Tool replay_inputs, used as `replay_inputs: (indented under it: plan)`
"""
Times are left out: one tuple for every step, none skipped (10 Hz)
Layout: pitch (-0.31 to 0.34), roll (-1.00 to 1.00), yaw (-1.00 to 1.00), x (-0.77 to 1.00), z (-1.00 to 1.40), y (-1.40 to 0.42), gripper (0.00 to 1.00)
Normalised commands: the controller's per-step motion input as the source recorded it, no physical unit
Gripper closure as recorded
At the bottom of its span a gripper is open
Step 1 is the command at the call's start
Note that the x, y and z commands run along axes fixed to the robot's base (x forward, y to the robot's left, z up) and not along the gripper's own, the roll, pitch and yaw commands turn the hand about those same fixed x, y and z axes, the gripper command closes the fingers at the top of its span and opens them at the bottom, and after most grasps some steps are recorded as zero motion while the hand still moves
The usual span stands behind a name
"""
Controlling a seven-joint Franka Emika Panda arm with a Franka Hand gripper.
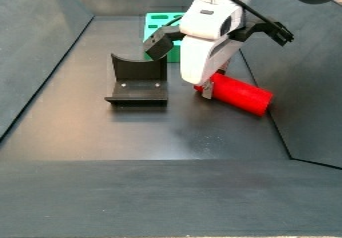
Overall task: Pick up the round object. Move up. Place the round object on the fixture. Regrasp the round object. Move to above the board. Insert the round object.
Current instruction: Pick up the round object, then move up, then place the round object on the fixture.
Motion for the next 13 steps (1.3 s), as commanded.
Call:
replay_inputs:
  plan:
    - [0.0, 0.0, 0.0, 0.0, 0.0, 0.0, 1.0]
    - [0.0, 0.0, 0.0, 0.0, 0.0, 0.0, 1.0]
    - [0.0, 0.0, 0.0, 0.0, 0.0, 0.0, 1.0]
    - [0.0, 0.0, 0.0, 0.0, 0.0, 0.0, 1.0]
    - [0.0, 0.0, 0.0, 0.0, 0.0, 0.0, 1.0]
    - [0.0, 0.0, 0.0, 0.0, 0.83, 0.0, 1.0]
    - [-0.023, 0.01, 0.0, 0.07, 0.82, 0.03, 1.0]
    - [0.017, 0.02, -0.01, 0.04, 0.68, 0.03, 1.0]
    - [0.027, 0.03, -0.02, 0.01, 0.55, 0.02, 1.0]
    - [0.03, 0.04, -0.02, -0.01, 0.4, 0.02, 1.0]
    - [0.03, 0.05, -0.03, -0.02, 0.2, 0.01, 1.0]
    - [0.0, 0.0, 0.0, 0.0, 1.0, 0.0, 1.0]
    - [0.02, 0.01, 0.0, 0.0, 1.0, 0.0, 1.0]
